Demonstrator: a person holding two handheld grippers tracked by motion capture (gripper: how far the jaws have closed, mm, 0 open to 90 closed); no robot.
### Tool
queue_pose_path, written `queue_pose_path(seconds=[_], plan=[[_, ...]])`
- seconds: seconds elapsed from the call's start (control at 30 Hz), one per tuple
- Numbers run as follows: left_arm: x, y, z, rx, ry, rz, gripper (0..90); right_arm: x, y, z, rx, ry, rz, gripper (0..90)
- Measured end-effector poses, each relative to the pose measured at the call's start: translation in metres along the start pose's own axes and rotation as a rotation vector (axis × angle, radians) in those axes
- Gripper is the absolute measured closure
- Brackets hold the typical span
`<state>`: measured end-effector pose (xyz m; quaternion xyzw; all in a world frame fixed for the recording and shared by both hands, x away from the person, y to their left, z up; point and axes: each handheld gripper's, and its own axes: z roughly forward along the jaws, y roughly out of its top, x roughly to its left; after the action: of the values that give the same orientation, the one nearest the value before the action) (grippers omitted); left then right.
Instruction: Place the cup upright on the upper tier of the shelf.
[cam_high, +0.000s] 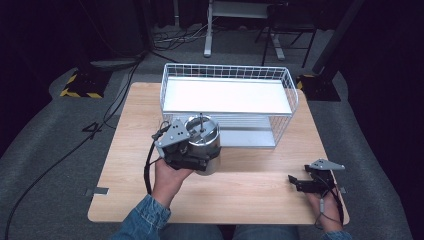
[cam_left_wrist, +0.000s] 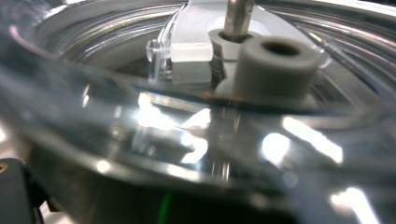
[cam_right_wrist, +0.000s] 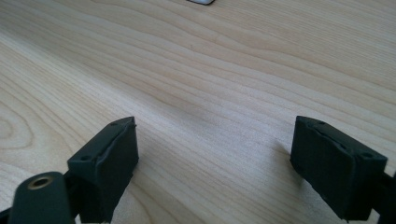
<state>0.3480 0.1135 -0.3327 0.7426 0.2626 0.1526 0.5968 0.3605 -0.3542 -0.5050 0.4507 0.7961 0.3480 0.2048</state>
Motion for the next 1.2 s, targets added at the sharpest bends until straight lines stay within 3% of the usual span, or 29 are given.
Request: queue_pose_path(seconds=[0.27, 0.47, 0.63, 0.77, 0.97, 1.2], plan=[[0.016, 0.026, -0.003, -0.029, 0.005, -0.018, 3.6, 0.0, 0.0, 0.0, -0.001, 0.002, 0.0, 16.0], [0.025, 0.04, 0.002, -0.021, 0.02, -0.027, 3.6, 0.0, 0.0, 0.0, -0.001, 0.002, -0.001, 16.3], [0.031, 0.054, 0.006, -0.01, 0.04, -0.007, 3.6, 0.0, 0.0, 0.0, -0.001, 0.001, -0.002, 16.4], [0.037, 0.064, 0.009, -0.012, 0.035, -0.013, 3.6, 0.0, 0.0, 0.0, -0.003, 0.004, -0.002, 17.0], [0.047, 0.081, 0.015, -0.004, 0.071, 0.014, 3.6, 0.0, 0.0, 0.0, -0.002, 0.005, -0.003, 17.0], [0.068, 0.102, 0.025, -0.02, 0.04, -0.001, 3.6, 0.0, 0.0, 0.0, -0.002, 0.007, 0.0, 17.1]])
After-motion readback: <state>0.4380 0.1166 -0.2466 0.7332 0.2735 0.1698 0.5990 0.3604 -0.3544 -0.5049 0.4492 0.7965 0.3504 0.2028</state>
